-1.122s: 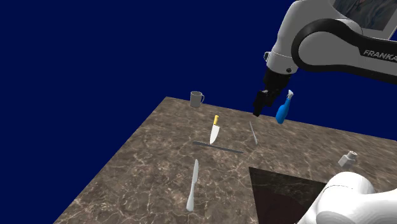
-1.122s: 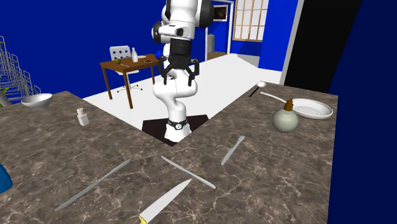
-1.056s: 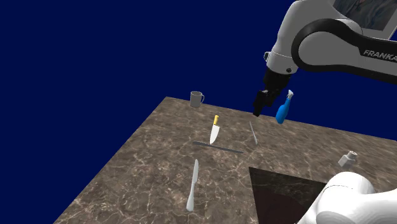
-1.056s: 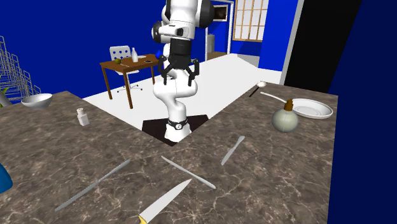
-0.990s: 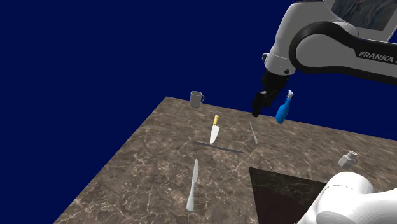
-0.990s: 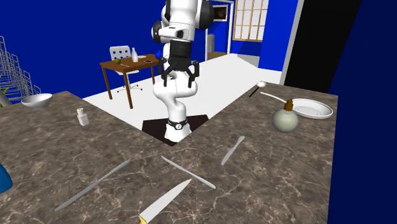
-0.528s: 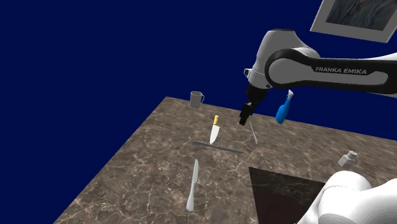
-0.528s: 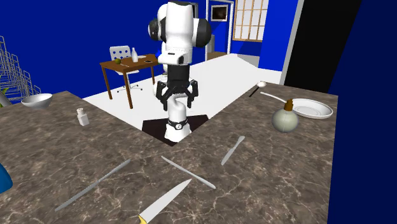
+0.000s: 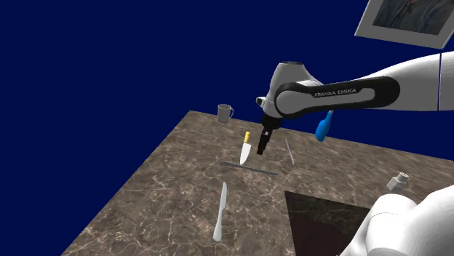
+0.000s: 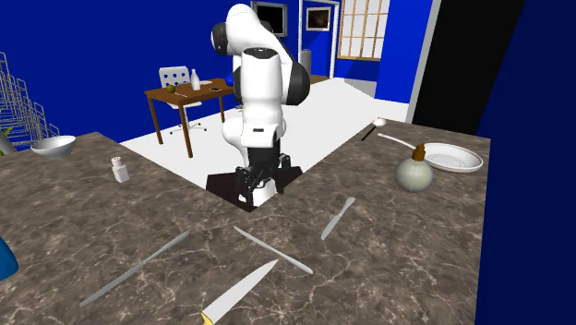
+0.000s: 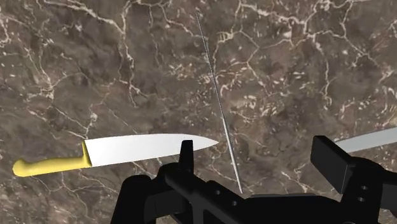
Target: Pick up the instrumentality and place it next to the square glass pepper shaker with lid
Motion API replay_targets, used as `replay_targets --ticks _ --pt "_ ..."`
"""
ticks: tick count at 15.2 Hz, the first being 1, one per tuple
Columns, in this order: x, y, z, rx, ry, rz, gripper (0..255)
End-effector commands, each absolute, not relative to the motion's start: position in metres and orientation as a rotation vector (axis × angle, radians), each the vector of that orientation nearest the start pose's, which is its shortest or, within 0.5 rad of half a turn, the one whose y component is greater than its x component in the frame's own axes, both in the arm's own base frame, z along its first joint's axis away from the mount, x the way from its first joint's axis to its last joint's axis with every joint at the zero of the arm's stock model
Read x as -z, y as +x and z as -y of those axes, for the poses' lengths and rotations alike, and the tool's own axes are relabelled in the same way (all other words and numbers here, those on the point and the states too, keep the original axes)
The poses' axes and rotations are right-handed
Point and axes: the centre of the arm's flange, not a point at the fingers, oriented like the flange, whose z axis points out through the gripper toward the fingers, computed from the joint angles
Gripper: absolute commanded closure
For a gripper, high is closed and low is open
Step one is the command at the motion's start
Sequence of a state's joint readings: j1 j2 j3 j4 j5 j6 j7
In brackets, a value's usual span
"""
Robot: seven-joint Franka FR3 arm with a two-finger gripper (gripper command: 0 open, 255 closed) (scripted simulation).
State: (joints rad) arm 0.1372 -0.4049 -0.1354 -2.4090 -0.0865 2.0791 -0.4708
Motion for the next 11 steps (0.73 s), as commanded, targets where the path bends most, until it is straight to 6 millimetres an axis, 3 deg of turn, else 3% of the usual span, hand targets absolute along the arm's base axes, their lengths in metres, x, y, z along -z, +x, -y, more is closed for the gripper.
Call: replay_targets --ticks 1,6,11 --pt "-0.447 0.446 0.008 0.099 -3.032 0.909 0" --pt "-0.393 0.484 -0.002 0.079 -2.922 1.115 0" --pt "-0.367 0.488 -0.004 0.078 -2.912 1.132 0"
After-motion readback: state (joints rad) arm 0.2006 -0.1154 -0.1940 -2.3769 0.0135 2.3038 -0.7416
